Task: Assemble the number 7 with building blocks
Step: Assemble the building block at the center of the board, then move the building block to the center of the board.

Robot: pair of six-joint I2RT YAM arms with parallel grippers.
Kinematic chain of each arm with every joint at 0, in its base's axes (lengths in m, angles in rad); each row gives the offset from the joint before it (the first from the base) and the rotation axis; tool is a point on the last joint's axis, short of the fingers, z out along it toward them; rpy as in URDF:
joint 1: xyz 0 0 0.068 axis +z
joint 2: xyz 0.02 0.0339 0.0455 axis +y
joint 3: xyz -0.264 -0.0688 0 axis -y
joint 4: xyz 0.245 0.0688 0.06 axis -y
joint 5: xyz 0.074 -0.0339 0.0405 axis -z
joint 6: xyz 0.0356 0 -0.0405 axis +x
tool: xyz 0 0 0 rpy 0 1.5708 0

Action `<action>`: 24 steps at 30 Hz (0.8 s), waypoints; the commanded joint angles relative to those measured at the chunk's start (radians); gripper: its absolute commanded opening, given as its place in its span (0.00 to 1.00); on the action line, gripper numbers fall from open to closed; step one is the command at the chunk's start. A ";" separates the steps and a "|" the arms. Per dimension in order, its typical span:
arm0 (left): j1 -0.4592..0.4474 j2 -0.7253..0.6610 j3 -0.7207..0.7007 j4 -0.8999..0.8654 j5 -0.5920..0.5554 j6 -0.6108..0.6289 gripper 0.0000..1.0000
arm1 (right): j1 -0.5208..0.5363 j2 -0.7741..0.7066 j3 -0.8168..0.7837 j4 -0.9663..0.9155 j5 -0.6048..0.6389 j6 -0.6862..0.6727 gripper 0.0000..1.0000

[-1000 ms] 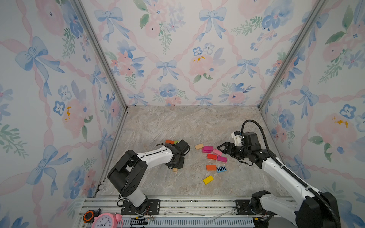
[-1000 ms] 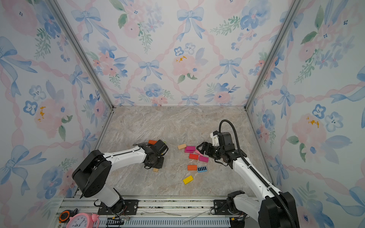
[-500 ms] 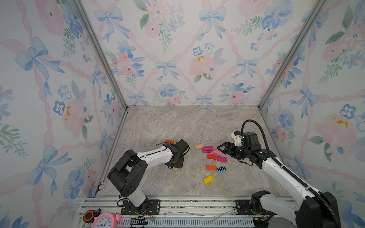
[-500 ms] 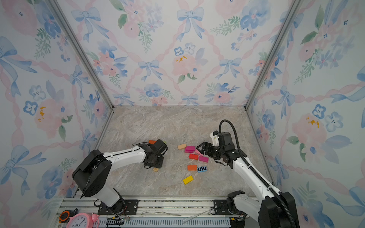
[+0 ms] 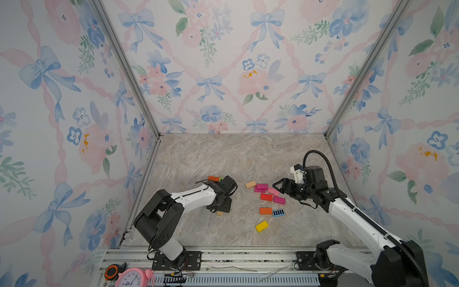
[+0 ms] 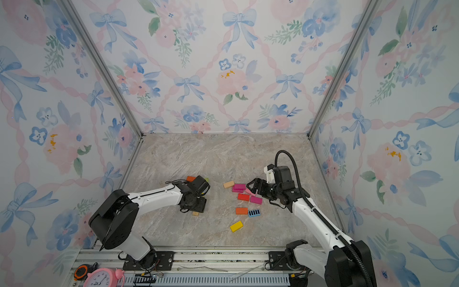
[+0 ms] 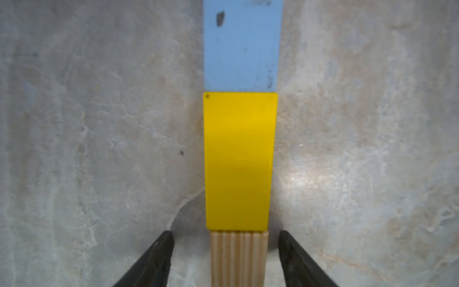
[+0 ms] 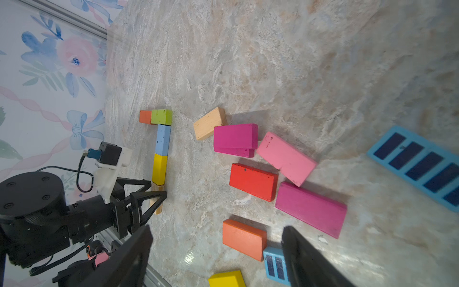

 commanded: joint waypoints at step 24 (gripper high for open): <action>0.015 -0.638 0.180 -0.066 -0.026 0.163 0.98 | 0.100 -0.109 0.117 -0.126 0.122 0.016 0.85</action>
